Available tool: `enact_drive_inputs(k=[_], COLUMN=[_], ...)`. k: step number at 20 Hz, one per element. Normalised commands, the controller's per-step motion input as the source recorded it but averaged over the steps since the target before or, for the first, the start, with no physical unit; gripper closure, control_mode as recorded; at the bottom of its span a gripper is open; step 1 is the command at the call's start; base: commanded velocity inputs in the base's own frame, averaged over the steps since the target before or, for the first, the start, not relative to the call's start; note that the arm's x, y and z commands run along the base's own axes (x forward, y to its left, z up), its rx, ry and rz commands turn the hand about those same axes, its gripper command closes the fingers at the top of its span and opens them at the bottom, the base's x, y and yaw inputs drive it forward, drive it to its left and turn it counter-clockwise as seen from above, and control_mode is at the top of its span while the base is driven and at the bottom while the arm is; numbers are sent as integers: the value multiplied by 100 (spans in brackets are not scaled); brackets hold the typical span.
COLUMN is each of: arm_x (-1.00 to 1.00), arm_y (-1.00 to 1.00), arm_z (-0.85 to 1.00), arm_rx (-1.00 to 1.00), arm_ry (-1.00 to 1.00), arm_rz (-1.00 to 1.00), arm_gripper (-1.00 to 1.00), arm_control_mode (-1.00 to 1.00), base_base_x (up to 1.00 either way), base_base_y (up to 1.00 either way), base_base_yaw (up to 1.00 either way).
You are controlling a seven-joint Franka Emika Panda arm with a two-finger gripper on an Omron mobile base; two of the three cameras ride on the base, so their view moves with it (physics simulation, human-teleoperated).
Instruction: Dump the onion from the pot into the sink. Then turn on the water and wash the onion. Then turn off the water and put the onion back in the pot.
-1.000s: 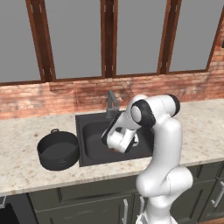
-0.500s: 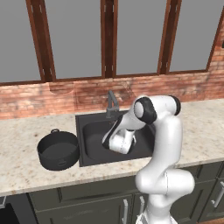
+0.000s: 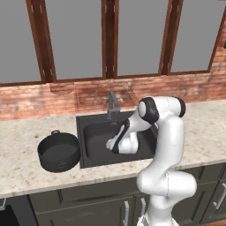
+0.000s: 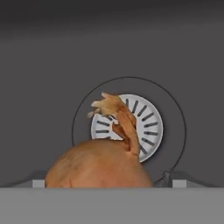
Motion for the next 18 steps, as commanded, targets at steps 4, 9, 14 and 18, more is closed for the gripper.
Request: enact_drive_inputs(k=[4,9,14,18], arm_x=[-9,-30,-72,-40], arm_y=[4,0,0,0], arm_z=[-9,6,80,100], arm_rx=[0,0,0,0], arm_ry=[1,0,-10,-16], arm_rz=[0,0,0,0], arm_gripper=[100,100,100,100], arm_control_mode=[-100,-100,-100,-100], base_base_x=[0,0,0,0], base_base_y=[0,0,0,0], base_base_yaw=[0,0,0,0])
